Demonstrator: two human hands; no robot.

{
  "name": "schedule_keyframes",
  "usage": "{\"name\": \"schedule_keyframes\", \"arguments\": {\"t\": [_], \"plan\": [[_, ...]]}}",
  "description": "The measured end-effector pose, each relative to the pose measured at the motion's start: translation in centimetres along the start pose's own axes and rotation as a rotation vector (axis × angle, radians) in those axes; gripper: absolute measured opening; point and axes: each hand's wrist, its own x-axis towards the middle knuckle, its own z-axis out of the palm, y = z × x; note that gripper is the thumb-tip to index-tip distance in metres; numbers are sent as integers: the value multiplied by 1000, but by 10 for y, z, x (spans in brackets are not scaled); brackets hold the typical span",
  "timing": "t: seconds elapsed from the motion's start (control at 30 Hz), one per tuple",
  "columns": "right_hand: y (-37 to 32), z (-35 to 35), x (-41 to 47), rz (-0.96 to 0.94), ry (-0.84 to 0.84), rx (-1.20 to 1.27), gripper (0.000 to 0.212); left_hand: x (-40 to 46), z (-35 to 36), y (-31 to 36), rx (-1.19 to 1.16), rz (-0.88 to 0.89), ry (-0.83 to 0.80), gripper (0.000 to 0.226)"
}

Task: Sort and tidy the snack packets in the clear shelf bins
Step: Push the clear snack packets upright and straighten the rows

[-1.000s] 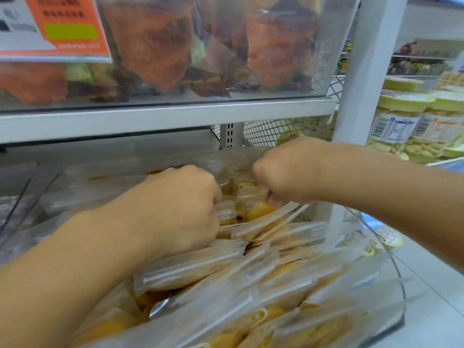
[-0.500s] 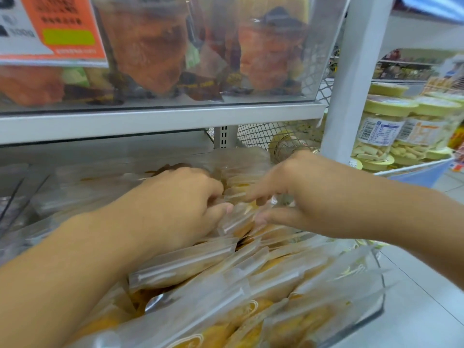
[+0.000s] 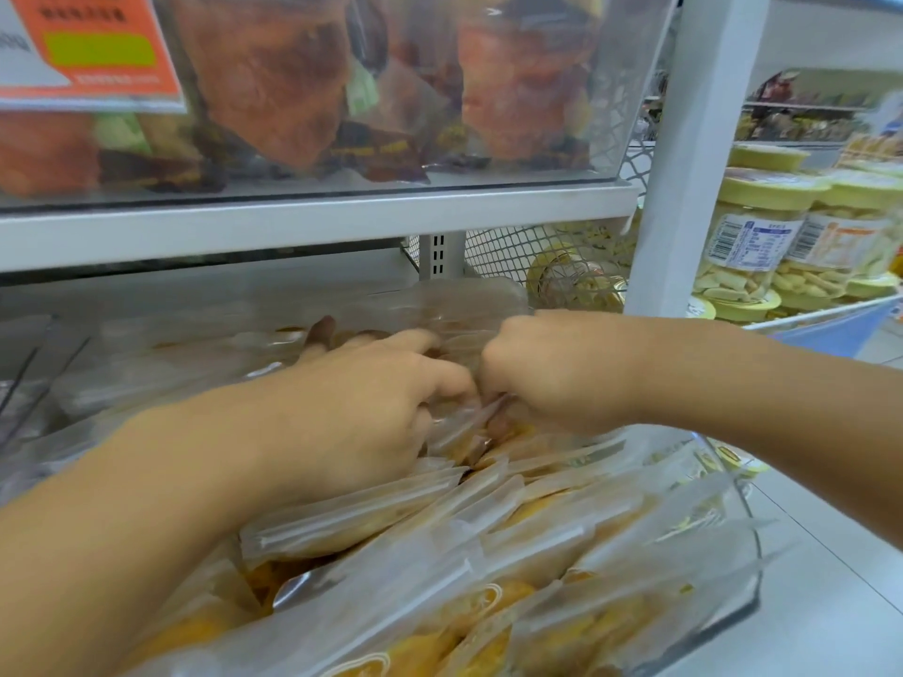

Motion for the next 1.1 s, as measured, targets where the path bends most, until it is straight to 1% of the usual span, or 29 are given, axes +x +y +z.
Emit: {"name": "schedule_keyframes", "arguments": {"t": [0.03,0.1,0.17,0.23,0.3,0.4,0.43,0.53,0.63,0.7,0.73,0.8,0.87,0.93,0.97,1.0,1.03,1.1], "plan": [[-2,-3,-2,6,8,-67,14,-1,-1,0,-5,-1,-3,40],[1,-11,-10,58,12,-127,29,-4,-2,0,28,-6,35,28],[8,-18,-20,118,0,-56,39,-6,-2,0,48,-7,105,20],[13,-17,-22,152,-20,-1,41,-7,0,1,61,-4,136,26],[10,-11,-21,176,-67,-65,45,-8,0,3,65,-12,131,37],[2,-8,-22,198,-70,-168,52,-8,-1,3,45,-26,136,40],[2,-10,-24,204,-44,-170,51,-7,-2,4,35,-26,138,42],[0,-16,-36,214,93,-94,38,-6,-2,2,-8,-11,143,45],[-4,-14,-52,268,240,-65,50,-6,-1,3,8,-8,101,49],[-4,-9,-58,311,349,-75,49,-5,-1,5,62,-20,66,52],[-4,-7,-58,324,364,-72,46,-4,-1,6,70,-24,65,53],[0,-1,-54,312,354,-42,41,-2,-2,8,64,-28,72,54],[3,1,-50,245,347,68,38,-2,-1,8,72,-48,63,51],[4,-6,-53,154,353,335,33,-1,-1,8,93,-67,51,43],[2,-11,-55,104,302,443,35,-1,-1,8,89,-72,47,40],[1,-14,-57,61,218,468,39,-1,0,8,79,-74,50,36],[1,-14,-56,35,136,436,40,-1,1,8,72,-75,58,33],[-1,-9,-50,35,35,346,29,-1,2,8,72,-75,94,30]]}}
